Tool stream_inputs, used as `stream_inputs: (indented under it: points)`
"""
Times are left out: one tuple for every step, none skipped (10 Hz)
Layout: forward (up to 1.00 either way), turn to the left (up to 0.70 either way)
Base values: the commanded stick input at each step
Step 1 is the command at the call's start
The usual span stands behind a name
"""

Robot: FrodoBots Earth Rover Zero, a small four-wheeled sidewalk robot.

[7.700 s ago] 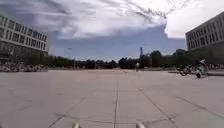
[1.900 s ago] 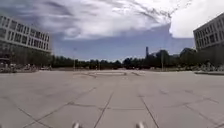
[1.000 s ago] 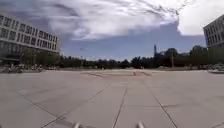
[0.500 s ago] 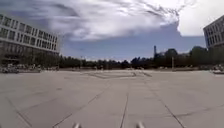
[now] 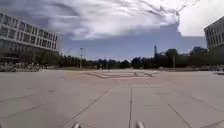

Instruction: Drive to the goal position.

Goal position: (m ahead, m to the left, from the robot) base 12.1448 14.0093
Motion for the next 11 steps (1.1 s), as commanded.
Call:
stream_inputs:
  points:
    - [0.70, 0.01]
    - [0.70, 0.06]
    - [0.70, 0.14]
    - [0.70, 0.14]
    - [0.70, 0.14]
    - [0.70, 0.14]
    - [0.70, 0.14]
    - [0.70, 0.14]
    - [0.70, 0.14]
    - [0.70, 0.14]
    - [0.70, 0.14]
